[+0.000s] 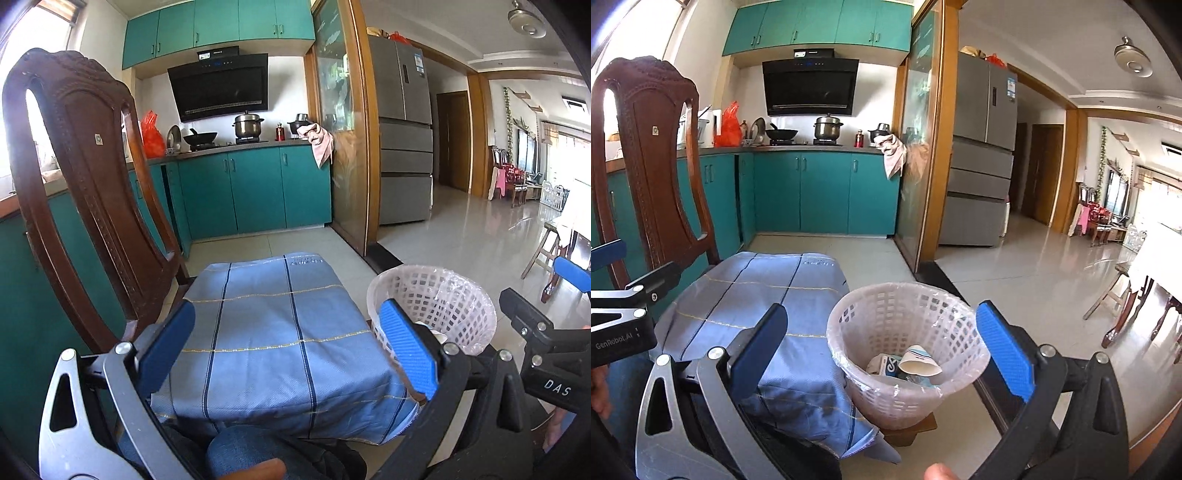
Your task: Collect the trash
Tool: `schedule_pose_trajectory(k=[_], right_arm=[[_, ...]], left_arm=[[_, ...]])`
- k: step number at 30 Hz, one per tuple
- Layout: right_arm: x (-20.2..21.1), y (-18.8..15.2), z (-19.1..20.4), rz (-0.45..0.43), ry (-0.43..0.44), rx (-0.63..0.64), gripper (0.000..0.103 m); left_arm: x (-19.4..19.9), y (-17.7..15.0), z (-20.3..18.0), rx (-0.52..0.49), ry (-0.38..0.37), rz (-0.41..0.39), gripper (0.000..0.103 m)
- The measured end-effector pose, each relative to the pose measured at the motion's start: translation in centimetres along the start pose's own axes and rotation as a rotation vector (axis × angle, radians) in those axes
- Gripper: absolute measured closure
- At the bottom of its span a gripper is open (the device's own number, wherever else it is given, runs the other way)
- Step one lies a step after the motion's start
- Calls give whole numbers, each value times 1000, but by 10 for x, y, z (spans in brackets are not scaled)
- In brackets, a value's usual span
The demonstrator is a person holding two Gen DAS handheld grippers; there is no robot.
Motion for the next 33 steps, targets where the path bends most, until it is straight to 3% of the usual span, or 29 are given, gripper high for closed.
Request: schedule_pose_trajectory(k=[33], right_arm=[[18, 2, 2, -19, -6, -21, 3]], left_arm=[[16, -1, -2, -9, 6, -19, 3]])
Point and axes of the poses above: each gripper's, at about its wrist camera, not at the fingertips, and x roughly against the way its jaws point, z to its left, y to its top, the point moved 4 cm from there along -x, roughly the way its jaws point, and after that the axes turned 3 degrees about x, right-handed, at the moved point
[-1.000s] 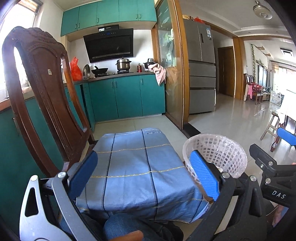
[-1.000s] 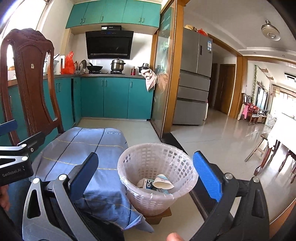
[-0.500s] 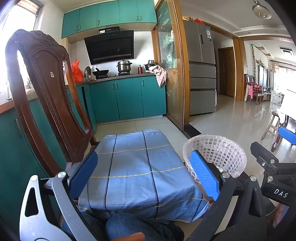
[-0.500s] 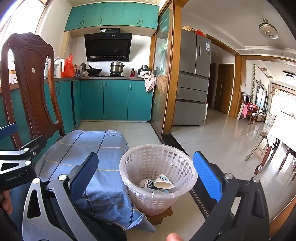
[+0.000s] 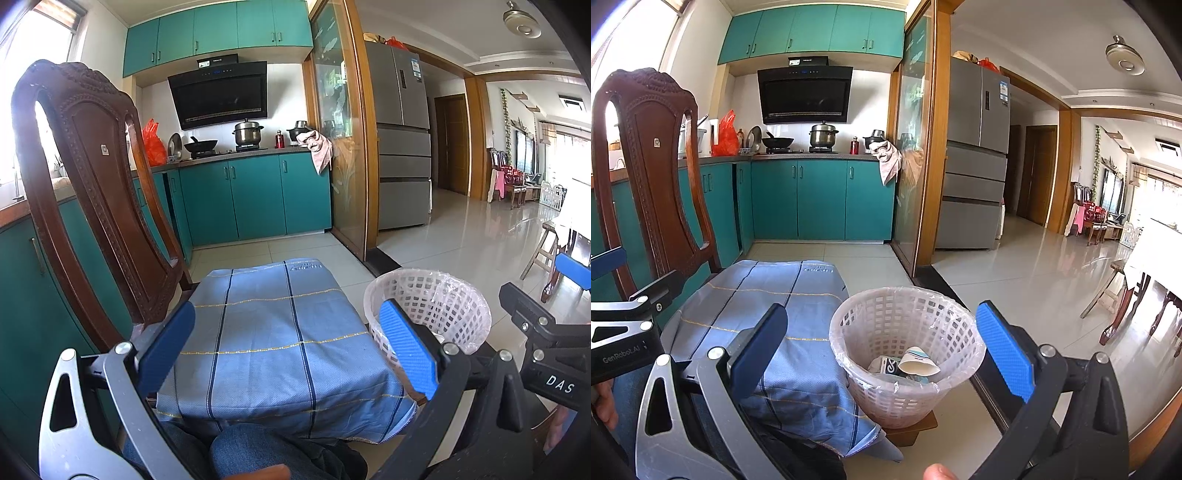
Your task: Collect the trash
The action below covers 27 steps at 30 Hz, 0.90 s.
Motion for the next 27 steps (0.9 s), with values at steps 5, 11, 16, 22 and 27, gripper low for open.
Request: schedule_pose_trajectory(k=[5, 11, 16, 22, 27], right_arm=[[0, 0, 2, 2, 1, -1, 3], [0, 0, 3, 3, 0, -2, 3], [0, 0, 3, 3, 0, -2, 3], [0, 1, 3, 3, 1, -2, 3], [0, 1, 2, 4, 0, -2, 3]], left_arm=[[0, 0, 0, 0, 0, -2, 3], [0, 0, 0, 0, 0, -1, 3], [0, 0, 0, 0, -1, -1, 3], [1, -1, -2, 0, -2, -2, 3], [1, -1, -2, 1, -2, -2, 3]])
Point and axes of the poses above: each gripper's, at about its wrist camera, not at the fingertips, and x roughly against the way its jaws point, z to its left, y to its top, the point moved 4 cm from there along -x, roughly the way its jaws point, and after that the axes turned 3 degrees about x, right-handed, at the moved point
